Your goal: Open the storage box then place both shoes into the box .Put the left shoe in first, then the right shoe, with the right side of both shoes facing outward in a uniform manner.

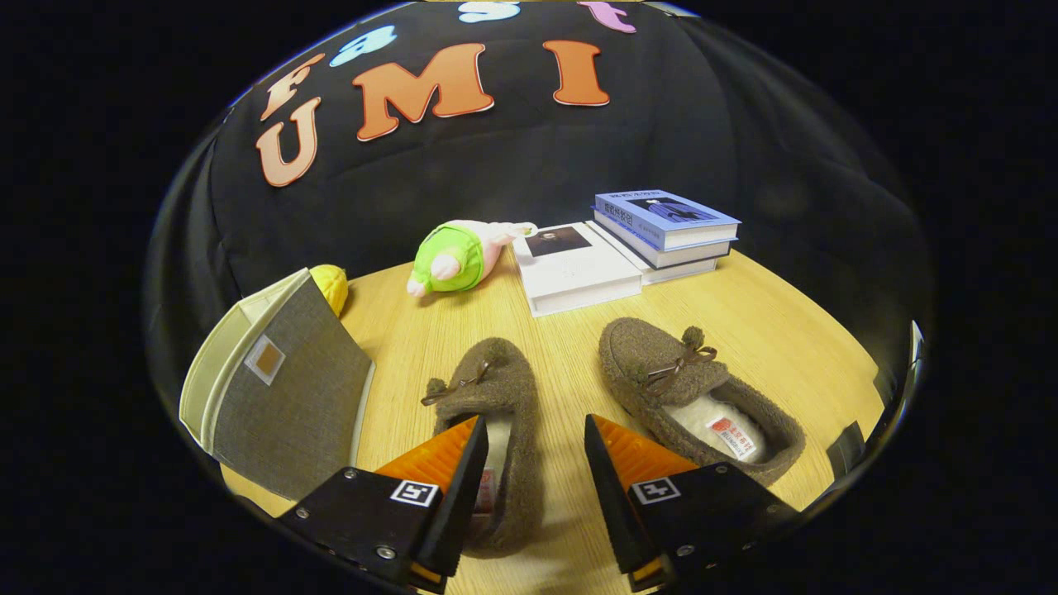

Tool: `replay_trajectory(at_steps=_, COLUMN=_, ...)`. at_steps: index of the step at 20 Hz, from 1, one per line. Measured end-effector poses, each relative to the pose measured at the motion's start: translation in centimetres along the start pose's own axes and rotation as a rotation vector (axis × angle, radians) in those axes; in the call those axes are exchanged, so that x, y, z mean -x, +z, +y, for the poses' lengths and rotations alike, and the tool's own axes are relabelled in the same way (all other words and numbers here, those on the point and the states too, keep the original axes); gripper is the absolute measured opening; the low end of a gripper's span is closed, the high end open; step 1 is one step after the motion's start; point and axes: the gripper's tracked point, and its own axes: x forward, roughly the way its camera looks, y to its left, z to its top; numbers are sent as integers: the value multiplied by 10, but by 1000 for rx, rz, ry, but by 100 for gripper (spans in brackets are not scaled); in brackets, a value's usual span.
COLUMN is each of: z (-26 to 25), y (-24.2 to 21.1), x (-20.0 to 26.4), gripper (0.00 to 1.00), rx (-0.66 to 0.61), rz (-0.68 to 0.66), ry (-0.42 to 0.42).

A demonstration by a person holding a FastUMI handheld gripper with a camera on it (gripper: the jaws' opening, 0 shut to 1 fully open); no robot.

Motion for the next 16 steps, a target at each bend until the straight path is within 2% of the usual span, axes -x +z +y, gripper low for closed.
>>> replay_trajectory(at_steps=3, z=4, y=-14, x=-12, gripper=50, rx=12, rz=55, ry=-8)
replay_trajectory(at_steps=6, z=9, y=-26, x=-25, gripper=38, rx=19, rz=115, ry=-8)
replay_trajectory(at_steps=8, z=9, y=-33, x=-30, gripper=25, rx=10, rz=143, ry=-24)
replay_trajectory(at_steps=9, z=5, y=-32, x=-31, gripper=11, rx=1, rz=139, ry=-38)
replay_trajectory(at_steps=10, z=7, y=-32, x=-29, gripper=5, rx=-10, rz=141, ry=-35)
replay_trajectory(at_steps=12, z=8, y=-28, x=-27, gripper=1, rx=-25, rz=134, ry=-41)
replay_trajectory(at_steps=16, z=14, y=-7, x=-15, gripper=1, rx=-50, rz=102, ry=-36)
